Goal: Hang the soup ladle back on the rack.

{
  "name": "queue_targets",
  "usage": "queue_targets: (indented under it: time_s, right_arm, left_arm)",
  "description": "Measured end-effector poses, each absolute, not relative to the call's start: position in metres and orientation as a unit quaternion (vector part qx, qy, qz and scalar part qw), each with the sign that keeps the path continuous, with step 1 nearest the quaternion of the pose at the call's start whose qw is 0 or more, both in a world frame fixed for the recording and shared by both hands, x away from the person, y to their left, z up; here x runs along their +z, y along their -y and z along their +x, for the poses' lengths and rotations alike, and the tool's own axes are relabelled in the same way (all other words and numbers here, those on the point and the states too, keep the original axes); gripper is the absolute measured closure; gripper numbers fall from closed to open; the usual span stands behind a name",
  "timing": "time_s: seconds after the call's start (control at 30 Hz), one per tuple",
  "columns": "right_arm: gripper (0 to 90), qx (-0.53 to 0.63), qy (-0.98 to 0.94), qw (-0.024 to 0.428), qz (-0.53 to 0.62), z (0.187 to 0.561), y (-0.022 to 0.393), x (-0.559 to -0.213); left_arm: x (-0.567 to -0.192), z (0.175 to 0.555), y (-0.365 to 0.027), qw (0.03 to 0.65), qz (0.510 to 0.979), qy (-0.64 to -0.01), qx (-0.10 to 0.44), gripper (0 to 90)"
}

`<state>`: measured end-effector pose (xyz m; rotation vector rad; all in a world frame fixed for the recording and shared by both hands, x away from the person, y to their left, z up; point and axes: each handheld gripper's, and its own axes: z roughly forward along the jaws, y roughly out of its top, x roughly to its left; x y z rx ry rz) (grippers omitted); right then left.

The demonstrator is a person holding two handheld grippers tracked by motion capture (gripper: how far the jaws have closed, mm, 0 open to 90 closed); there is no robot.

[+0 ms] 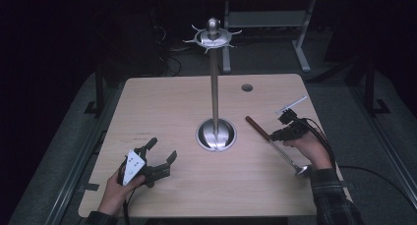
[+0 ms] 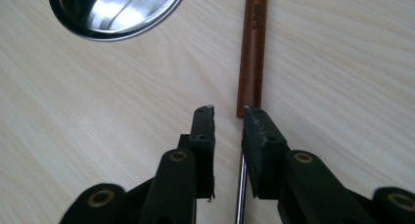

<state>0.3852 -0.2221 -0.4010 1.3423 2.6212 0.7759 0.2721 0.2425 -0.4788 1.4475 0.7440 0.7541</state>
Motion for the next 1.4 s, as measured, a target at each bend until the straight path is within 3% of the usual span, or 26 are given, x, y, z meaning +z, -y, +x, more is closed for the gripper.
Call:
queue_targets:
  time_s: [0.7,1.4]
  right_arm:
    - [69.3,0.187,-0.887,0.052,0.418,0.424,0.201,-0.431]
    - [69.2,0.166,-0.894,0.055,0.412,0.426,0.194,-0.441]
  left_arm:
    - [-0.479,0.272,-0.243,0.626,0.631,-0.322,0.327,13.6]
    - [-0.479,0.273,-0.243,0.625,0.633,-0.321,0.326,13.6]
